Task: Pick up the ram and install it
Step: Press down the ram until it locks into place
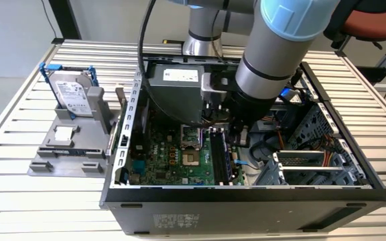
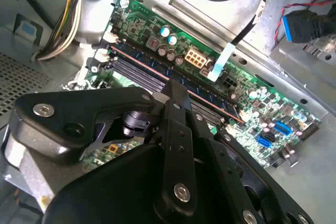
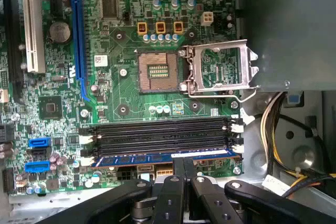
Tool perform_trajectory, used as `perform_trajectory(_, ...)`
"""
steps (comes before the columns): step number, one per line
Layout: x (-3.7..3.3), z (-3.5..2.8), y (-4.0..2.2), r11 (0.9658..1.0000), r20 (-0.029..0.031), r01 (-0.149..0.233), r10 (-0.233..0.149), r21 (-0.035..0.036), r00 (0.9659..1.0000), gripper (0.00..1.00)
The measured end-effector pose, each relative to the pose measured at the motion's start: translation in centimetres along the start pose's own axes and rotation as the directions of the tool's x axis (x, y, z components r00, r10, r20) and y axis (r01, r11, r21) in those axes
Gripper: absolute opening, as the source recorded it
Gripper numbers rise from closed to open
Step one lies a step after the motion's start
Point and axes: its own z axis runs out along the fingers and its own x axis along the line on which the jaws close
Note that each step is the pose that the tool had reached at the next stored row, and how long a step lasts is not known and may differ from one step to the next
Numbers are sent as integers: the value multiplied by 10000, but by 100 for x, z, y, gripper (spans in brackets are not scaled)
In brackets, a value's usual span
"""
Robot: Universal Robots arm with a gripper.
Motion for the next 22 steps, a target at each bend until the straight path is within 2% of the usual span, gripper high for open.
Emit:
perform_trajectory(1,0,9,-11,9987,-17,502,-502,-46,9987,0)
perform_trajectory(2,0,14,-11,9981,-18,621,-621,-56,9981,0)
perform_trajectory(6,5,22,-23,9979,-19,637,-637,-62,9980,0)
perform_trajectory(22,61,303,-45,9980,-38,634,-634,-66,9980,0)
